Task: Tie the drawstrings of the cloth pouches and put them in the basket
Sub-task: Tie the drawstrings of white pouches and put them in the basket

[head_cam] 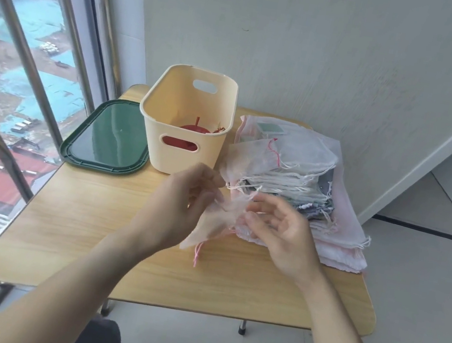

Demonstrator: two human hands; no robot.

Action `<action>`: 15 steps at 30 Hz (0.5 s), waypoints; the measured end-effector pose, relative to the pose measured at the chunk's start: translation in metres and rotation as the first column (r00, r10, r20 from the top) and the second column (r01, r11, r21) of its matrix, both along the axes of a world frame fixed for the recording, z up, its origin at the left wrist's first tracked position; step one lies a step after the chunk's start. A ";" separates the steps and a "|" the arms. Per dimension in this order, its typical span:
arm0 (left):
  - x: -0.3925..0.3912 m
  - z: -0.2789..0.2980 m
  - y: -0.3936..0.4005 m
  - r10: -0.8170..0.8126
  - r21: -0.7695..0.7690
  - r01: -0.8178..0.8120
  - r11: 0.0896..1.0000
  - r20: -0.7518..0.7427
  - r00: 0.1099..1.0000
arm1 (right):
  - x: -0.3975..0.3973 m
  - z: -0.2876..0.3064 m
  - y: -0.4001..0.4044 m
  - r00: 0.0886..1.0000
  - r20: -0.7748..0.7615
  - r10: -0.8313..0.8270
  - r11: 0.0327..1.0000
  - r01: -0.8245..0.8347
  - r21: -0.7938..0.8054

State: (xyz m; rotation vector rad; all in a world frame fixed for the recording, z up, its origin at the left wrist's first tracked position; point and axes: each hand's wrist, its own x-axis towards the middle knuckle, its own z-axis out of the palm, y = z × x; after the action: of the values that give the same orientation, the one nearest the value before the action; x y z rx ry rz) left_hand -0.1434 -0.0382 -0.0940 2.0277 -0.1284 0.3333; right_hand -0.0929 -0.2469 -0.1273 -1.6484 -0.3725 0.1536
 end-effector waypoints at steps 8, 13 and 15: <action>-0.008 -0.002 -0.007 -0.091 -0.052 0.086 0.995 -0.085 0.992 | -0.008 0.009 0.023 0.997 -0.081 0.019 0.974 0.000 0.227; -0.007 -0.002 -0.010 -0.182 0.072 0.193 0.979 -0.132 0.974 | -0.013 0.014 0.031 0.988 -0.152 -0.014 0.960 0.055 0.274; -0.006 -0.003 -0.007 -0.135 0.073 0.147 0.986 -0.154 0.979 | -0.012 0.015 0.030 0.987 -0.157 -0.018 0.965 0.059 0.257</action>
State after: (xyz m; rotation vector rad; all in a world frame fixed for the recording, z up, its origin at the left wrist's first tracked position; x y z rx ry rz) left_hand -0.1495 -0.0447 -0.0975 2.1060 -0.1955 0.0878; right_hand -0.1049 -0.2171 -0.1121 -1.3721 -0.2320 0.1927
